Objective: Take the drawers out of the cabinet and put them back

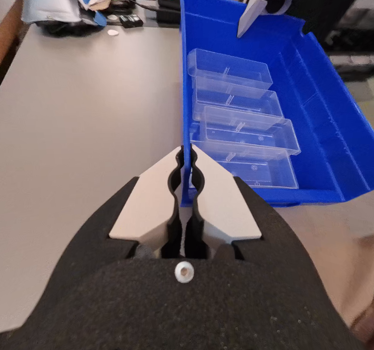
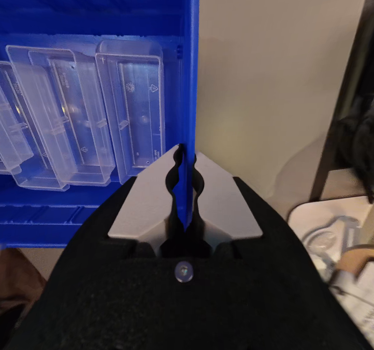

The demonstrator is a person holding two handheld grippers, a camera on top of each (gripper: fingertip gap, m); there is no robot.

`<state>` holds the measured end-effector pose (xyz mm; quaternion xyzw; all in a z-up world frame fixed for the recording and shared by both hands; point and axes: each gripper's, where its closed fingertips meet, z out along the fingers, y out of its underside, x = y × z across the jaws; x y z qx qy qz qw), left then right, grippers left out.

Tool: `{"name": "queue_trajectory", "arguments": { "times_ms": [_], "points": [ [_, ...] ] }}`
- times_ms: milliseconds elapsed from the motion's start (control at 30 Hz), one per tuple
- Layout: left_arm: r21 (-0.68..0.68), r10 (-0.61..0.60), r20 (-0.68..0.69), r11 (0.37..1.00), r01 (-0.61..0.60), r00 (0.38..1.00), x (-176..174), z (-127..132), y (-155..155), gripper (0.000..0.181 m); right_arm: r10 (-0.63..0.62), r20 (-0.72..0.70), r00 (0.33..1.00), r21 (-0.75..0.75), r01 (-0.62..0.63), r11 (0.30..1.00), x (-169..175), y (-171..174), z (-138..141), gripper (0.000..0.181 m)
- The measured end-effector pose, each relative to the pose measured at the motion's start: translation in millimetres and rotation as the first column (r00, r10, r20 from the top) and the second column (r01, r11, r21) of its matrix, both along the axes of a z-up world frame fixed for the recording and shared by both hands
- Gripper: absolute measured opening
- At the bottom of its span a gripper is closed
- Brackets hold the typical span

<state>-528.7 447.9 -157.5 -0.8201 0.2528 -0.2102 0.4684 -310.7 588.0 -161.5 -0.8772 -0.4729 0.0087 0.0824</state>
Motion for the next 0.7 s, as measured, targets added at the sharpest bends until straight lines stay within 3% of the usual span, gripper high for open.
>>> {"name": "queue_trajectory", "arguments": {
  "times_ms": [233, 467, 533, 600, 633, 700],
  "points": [
    [-0.088, 0.146, -0.002, 0.985, -0.146, 0.989, 46, -16, 48, 0.001, 0.096, 0.222, 0.970, -0.015, -0.095, 0.995, 22, 82, -15, 0.010],
    [-0.083, 0.194, 0.049, 0.978, -0.190, 0.980, 56, -16, 76, 0.001, 0.040, 0.268, 0.963, 0.029, -0.049, 0.998, 30, 113, -26, 0.017],
    [-0.066, 0.205, 0.067, 0.977, -0.201, 0.976, 59, -16, 83, 0.001, 0.024, 0.286, 0.958, 0.131, -0.064, 0.989, 32, 125, -19, 0.038],
    [-0.055, 0.198, 0.054, 0.979, -0.195, 0.979, 63, -16, 89, 0.001, -0.053, 0.235, 0.971, 0.248, -0.007, 0.969, 28, 134, 0, 0.099],
    [-0.057, 0.197, 0.056, 0.979, -0.194, 0.979, 64, -16, 92, 0.001, -0.109, 0.174, 0.979, 0.322, 0.049, 0.946, 21, 135, 18, 0.104],
    [-0.062, 0.195, 0.071, 0.980, -0.191, 0.978, 67, -16, 94, 0.001, -0.144, -0.135, 0.980, 0.448, 0.190, 0.874, -11, 110, 67, 0.097]
  ]
}}
